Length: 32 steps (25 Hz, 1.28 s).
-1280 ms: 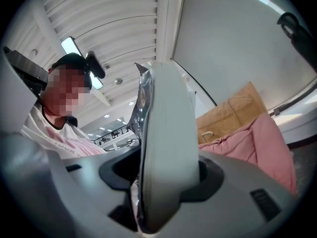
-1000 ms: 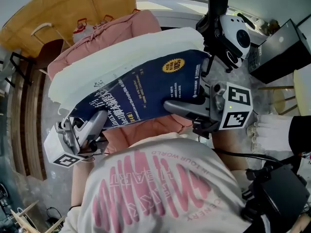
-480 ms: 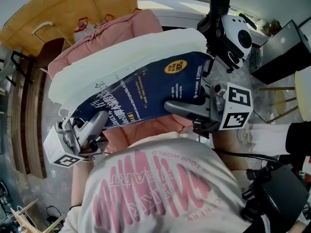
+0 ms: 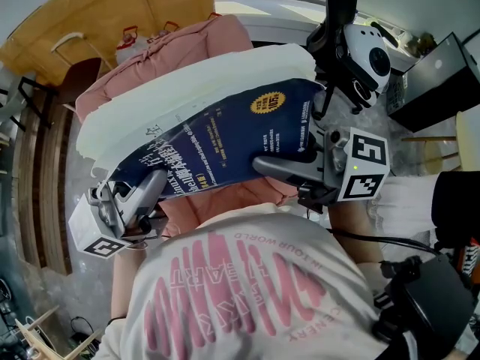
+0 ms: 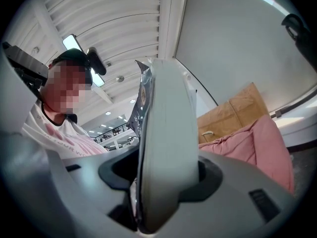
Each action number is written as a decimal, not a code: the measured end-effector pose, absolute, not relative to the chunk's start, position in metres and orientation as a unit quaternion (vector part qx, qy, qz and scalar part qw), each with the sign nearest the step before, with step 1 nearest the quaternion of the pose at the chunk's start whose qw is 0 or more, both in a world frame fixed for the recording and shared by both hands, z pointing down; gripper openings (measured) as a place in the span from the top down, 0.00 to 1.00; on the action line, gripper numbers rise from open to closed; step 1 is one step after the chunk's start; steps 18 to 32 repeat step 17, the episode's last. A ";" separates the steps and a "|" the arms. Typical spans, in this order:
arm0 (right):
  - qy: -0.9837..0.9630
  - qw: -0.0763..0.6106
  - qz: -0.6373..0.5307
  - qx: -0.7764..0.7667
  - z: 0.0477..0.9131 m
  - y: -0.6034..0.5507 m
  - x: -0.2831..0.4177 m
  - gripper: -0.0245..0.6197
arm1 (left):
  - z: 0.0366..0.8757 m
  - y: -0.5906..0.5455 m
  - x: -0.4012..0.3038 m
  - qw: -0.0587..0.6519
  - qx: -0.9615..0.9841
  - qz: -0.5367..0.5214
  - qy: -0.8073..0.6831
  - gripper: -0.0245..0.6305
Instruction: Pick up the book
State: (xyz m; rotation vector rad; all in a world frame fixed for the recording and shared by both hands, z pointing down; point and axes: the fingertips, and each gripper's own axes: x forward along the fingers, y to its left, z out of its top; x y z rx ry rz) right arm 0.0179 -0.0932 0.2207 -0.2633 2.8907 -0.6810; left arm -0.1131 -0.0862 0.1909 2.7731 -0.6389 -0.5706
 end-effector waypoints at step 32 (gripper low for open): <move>0.967 0.073 -0.227 -0.089 0.221 -0.090 0.017 0.61 | 0.191 -0.087 -0.113 0.123 0.950 -0.193 -0.213 0.64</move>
